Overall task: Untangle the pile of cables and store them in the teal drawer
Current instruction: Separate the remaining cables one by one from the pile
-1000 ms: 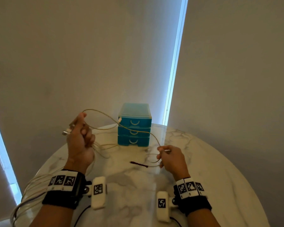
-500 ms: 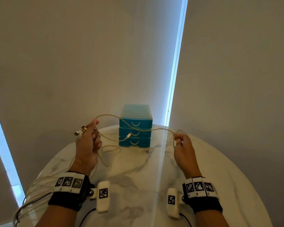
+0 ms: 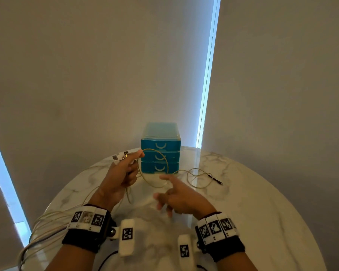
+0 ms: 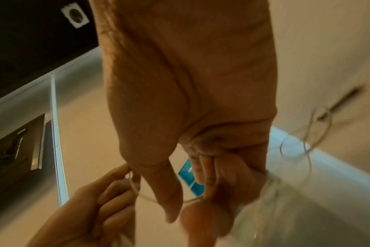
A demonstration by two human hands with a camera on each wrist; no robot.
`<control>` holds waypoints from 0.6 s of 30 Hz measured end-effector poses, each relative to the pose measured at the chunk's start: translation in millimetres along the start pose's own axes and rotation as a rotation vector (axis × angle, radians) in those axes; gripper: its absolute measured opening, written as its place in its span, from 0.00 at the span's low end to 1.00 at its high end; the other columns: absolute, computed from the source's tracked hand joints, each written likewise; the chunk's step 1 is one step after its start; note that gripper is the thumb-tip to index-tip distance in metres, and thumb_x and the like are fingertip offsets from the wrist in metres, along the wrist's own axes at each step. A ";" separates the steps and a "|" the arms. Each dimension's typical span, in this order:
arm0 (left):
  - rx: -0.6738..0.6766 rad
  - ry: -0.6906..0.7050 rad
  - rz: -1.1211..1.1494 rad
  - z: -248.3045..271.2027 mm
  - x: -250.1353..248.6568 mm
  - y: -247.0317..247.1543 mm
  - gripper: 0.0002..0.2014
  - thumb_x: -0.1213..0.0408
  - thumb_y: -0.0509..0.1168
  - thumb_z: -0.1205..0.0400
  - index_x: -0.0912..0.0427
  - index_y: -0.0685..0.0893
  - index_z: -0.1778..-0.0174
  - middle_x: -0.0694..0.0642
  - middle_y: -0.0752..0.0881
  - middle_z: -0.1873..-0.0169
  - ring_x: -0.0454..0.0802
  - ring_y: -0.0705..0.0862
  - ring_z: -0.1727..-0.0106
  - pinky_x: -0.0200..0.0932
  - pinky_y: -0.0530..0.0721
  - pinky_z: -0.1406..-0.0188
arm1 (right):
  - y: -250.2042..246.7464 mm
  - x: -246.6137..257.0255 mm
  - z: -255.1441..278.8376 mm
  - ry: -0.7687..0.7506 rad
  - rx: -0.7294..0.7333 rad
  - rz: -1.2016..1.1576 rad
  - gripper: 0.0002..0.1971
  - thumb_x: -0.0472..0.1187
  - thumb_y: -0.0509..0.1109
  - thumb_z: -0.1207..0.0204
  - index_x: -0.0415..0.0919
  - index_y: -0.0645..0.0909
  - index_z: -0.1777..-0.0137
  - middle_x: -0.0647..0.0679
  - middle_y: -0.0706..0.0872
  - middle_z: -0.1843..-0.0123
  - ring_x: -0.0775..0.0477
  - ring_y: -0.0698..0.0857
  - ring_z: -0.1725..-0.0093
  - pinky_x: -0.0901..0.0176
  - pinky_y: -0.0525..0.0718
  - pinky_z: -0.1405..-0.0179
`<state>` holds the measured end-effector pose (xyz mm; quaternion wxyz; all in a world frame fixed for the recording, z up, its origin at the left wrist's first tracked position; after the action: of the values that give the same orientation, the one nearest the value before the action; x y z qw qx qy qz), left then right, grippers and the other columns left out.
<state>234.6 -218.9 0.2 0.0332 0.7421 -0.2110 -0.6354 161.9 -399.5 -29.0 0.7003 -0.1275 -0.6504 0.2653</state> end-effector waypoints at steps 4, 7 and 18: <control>0.021 -0.020 -0.031 -0.7 2.7 2.2 0.12 0.51 0.73 0.14 0.56 0.92 0.46 0.49 0.64 0.73 0.44 0.58 0.77 0.42 0.53 0.77 | 14.1 -5.3 -9.3 0.022 0.008 -0.162 0.17 0.44 0.72 0.11 0.45 0.75 0.26 0.45 0.92 0.39 0.40 0.97 0.54 0.56 0.88 0.69; -0.045 0.006 -0.054 -2.2 4.7 -2.8 0.13 0.52 0.72 0.13 0.59 0.92 0.46 0.51 0.63 0.72 0.45 0.58 0.75 0.43 0.53 0.75 | -17.8 -10.2 -9.1 -0.069 -0.390 -0.308 0.07 0.41 0.70 0.11 0.45 0.85 0.37 0.46 0.93 0.41 0.44 0.96 0.50 0.51 0.93 0.59; -0.089 -0.027 -0.284 0.5 11.8 4.0 0.20 0.42 0.72 0.14 0.57 0.81 0.52 0.50 0.69 0.74 0.44 0.62 0.76 0.39 0.59 0.78 | -61.3 -2.2 17.9 -0.373 -0.877 -0.562 0.17 0.21 0.59 0.14 0.44 0.71 0.38 0.46 0.95 0.51 0.45 0.94 0.51 0.52 0.90 0.50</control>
<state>234.2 -226.7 -9.6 -0.0271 0.7538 -0.0759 -0.6521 157.0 -454.3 3.4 0.4983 -0.1793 -0.8220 -0.2095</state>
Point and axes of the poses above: each hand's wrist, its own z-axis away from the middle knuckle, its own y-axis out of the palm, x = y × z, the point moved 5 cm from there along -z, towards the middle knuckle
